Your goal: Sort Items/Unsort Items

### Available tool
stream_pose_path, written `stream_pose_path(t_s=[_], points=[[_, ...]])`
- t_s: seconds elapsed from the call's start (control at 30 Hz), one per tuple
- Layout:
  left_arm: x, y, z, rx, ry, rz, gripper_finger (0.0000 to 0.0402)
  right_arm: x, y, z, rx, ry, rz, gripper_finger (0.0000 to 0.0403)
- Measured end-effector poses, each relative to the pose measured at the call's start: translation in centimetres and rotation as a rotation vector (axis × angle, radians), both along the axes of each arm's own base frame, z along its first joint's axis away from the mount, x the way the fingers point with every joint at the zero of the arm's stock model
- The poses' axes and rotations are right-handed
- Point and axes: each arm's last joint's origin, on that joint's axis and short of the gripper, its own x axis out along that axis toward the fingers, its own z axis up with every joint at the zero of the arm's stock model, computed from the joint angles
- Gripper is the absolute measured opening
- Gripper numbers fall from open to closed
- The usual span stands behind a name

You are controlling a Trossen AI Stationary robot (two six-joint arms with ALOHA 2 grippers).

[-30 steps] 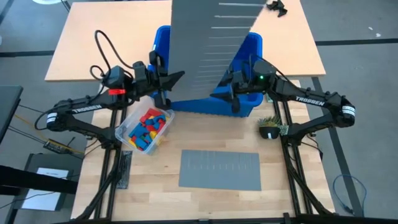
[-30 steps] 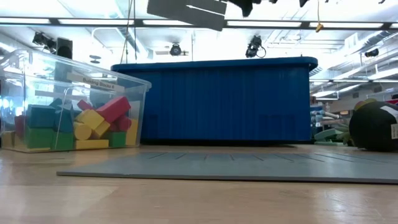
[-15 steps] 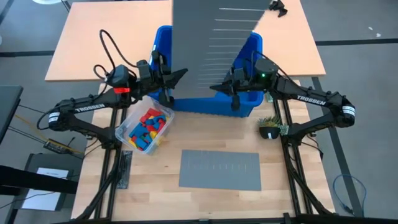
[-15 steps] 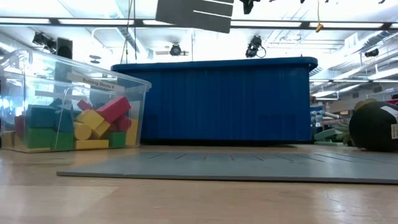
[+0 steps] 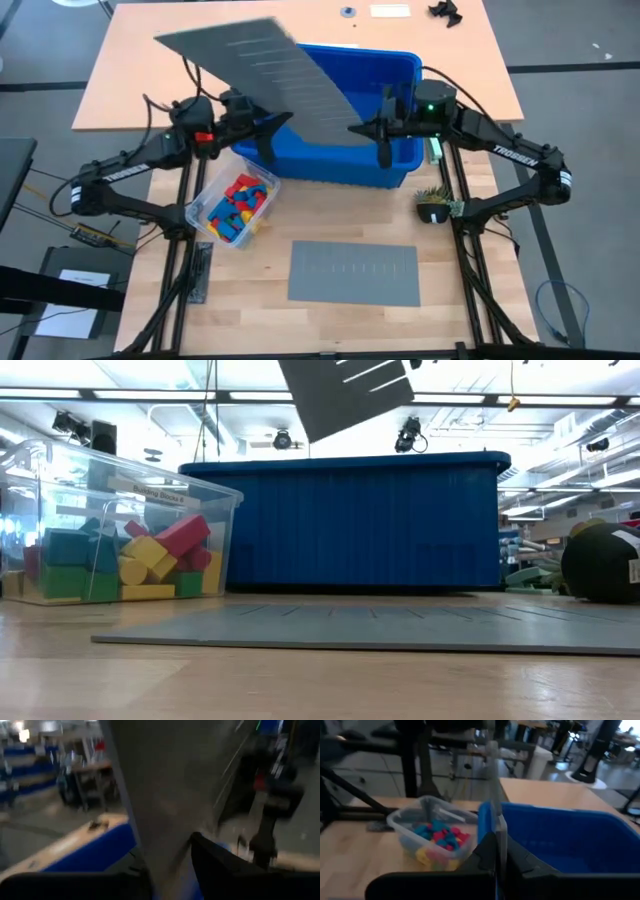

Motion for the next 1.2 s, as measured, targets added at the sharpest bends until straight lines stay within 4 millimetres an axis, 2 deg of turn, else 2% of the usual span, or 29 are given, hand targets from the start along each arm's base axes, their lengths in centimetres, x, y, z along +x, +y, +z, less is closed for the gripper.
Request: stream_pose_path(t_s=[0.27, 0.5, 0.73, 0.93, 1.07, 1.2], points=[[-2.1, -0.4, 1.6, -0.033, 0.160, 0.037, 0.0131, -2.4, -0.8, 2.4, -0.060, 0.092, -0.070, 0.0002], [-5.5, -1.3, 5.5, 0.006, 0.184, 0.091, 0.0131, -4.2, -1.4, 3.9, -0.067, 0.142, -0.146, 0.0002], [-8.9, -2.4, 7.5, -0.018, 0.268, 0.087, 0.0131, -5.5, -2.3, 3.7, -0.038, 0.211, -0.214, 0.0001], [-11.2, -3.1, 9.9, 0.130, 0.250, 0.090, 0.0131, -6.3, -3.1, 3.0, -0.012, 0.287, -0.251, 0.0001], [-11.4, -3.1, 10.8, 0.166, 0.200, 0.098, 0.0131, -6.4, -3.1, 2.7, -0.016, 0.316, -0.248, 0.0001], [-10.2, -2.7, 10.1, 0.174, 0.248, 0.093, 0.0131, -6.4, -3.0, 2.8, -0.022, 0.311, -0.234, 0.0001]])
